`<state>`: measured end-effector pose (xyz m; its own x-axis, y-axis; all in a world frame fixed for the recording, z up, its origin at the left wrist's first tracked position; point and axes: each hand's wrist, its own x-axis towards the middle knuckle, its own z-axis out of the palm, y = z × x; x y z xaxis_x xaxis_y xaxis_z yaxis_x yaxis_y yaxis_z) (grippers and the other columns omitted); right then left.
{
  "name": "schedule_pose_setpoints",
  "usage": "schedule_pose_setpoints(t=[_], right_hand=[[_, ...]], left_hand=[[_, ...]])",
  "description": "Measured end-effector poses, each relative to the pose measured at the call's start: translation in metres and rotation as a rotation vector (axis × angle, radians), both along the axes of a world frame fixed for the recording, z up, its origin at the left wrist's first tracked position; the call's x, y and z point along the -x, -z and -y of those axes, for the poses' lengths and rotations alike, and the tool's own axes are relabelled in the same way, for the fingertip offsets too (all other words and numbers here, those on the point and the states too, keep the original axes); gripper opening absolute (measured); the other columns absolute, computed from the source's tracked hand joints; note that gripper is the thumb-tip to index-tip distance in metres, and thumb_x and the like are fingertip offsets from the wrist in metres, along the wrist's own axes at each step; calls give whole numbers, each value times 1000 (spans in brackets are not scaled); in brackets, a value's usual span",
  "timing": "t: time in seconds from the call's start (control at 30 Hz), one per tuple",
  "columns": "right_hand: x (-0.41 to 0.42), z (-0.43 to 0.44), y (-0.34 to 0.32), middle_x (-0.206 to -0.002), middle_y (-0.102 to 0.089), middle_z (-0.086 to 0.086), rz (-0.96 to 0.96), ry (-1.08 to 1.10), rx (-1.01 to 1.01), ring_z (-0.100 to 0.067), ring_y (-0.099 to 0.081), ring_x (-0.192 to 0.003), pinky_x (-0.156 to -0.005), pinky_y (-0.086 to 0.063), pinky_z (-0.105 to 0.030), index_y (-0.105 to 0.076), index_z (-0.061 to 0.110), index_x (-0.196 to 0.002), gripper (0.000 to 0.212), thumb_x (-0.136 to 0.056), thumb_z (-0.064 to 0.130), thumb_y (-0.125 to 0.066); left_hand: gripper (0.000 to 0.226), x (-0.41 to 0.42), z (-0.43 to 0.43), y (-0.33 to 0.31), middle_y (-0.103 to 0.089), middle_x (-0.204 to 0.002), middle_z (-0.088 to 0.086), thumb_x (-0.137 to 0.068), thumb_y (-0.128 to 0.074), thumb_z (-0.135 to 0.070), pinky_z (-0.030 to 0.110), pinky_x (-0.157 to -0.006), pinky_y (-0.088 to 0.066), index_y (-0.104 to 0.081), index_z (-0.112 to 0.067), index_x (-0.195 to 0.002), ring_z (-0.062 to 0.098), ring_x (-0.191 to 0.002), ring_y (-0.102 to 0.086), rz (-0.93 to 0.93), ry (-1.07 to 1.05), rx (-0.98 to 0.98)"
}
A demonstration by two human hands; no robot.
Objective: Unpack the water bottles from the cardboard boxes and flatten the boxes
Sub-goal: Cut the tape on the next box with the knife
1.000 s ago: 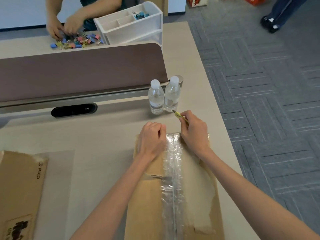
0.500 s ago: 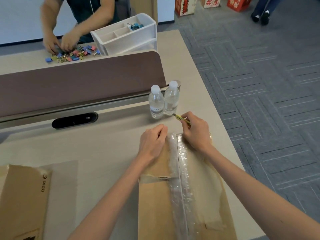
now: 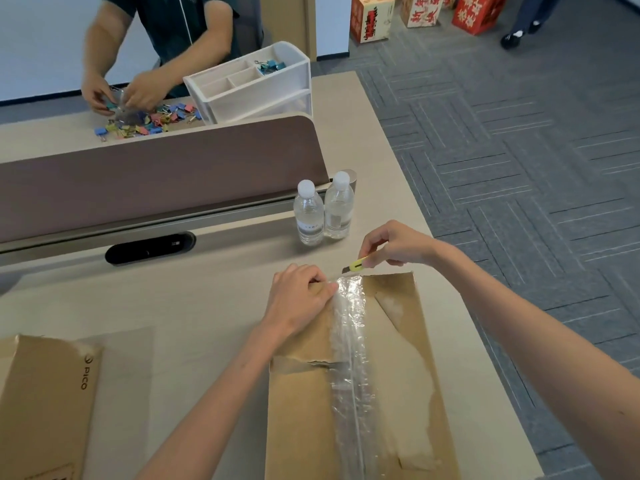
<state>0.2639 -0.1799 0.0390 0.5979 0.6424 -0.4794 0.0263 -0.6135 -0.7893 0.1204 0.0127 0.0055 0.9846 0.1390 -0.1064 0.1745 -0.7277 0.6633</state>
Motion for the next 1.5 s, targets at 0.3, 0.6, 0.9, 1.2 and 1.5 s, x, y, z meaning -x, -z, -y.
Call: schedule_pose_setpoints(t=[0.3,0.6,0.9,1.2,1.5], right_hand=[[-11,-16,-1,-75,-63,-13,37,-169,53,-12,-34,-42,-45,-30,-21,-72,11,-76,8,-78,4,-74],[-24,-29,-10,-76,-61,-9,44,-294,162,-15,-35,-49,-45,-30,-20,-72,7,-77,7,-79,1,-71],[-28,-32,-9,-66,-64,-5,42,-387,176,-15,-47,-62,-49,-33,-20,-69,10,-72,13,-82,1,-68],[-35,-14,-8,-65,-63,-8,24,-379,166,-7,-44,-52,-44,-30,-18,-70,1,-80,4,-83,0,-68],[-39,16,-4,-66,-66,-7,104,-178,11,-3,-40,-40,-42,-31,-19,-71,3,-81,3,-84,3,-69]], left_hand=[[25,2,-7,-7,-52,-78,-9,-91,-68,-27,30,-80,-39,-61,-6,-80,17,-93,-49,-136,-15,241],[23,4,-14,0,-58,-89,15,-89,-65,-31,28,-78,-36,-58,-22,-69,15,-89,-50,-180,-48,359],[24,4,-9,-1,-55,-89,6,-91,-67,-20,26,-75,-36,-59,-17,-69,11,-81,-51,-187,-142,393],[25,6,-5,2,-56,-84,4,-89,-70,-15,26,-75,-37,-59,-17,-66,8,-77,-51,-120,-186,409],[25,4,1,6,-56,-69,-10,-89,-69,-11,28,-74,-37,-58,-6,-67,8,-77,-49,-20,-262,392]])
